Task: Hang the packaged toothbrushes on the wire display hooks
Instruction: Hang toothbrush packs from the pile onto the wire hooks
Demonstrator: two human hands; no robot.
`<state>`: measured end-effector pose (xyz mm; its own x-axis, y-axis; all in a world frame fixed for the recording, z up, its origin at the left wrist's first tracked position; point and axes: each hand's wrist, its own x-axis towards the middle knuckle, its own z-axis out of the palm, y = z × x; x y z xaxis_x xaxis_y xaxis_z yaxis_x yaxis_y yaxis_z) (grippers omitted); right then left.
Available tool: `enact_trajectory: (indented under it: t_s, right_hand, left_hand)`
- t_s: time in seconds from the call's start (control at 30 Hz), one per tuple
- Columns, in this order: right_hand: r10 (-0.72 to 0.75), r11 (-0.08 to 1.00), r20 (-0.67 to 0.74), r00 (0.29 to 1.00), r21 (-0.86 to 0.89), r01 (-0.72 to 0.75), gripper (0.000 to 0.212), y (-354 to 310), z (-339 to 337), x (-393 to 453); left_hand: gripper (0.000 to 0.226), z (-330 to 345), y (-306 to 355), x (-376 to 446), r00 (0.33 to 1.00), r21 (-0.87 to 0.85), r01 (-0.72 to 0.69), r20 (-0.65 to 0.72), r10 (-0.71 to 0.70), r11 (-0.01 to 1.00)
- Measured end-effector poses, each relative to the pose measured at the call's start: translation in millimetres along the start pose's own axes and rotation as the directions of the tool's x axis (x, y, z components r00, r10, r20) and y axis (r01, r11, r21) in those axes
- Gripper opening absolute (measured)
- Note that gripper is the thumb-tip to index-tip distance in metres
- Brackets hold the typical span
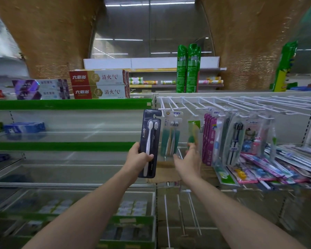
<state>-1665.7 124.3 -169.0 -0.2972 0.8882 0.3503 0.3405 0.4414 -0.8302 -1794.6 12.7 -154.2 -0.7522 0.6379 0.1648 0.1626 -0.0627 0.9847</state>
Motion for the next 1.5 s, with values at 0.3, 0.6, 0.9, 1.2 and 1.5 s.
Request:
enact_trajectory:
  t_s: [0.3,0.6,0.9,1.2,1.5]
  right_hand:
    - [0.023,1.000,-0.011,1.000,-0.017,-0.023,0.063,3,0,-13]
    - [0.033,0.999,-0.003,0.999,0.005,-0.033,0.055,7,-5,-25]
    - [0.031,0.999,-0.025,0.999,-0.019,-0.032,0.053,14,-10,-22]
    - [0.044,0.999,0.009,0.999,-0.003,-0.044,0.053,19,-6,-11]
    - [0.037,0.999,0.041,0.998,0.010,-0.037,0.045,24,-3,0]
  left_hand:
    - [0.043,-3,-5,-9,0.997,0.031,-0.023,0.073,0.020,0.999]
    - [0.042,6,-1,-16,0.994,0.045,-0.050,0.096,0.046,0.998]
    - [0.039,16,4,-7,0.996,0.064,-0.022,0.092,0.017,0.998]
    - [0.037,33,0,3,0.999,0.070,-0.007,0.051,0.003,0.997]
    - [0.035,37,-4,18,1.000,0.105,0.014,0.018,-0.016,0.994]
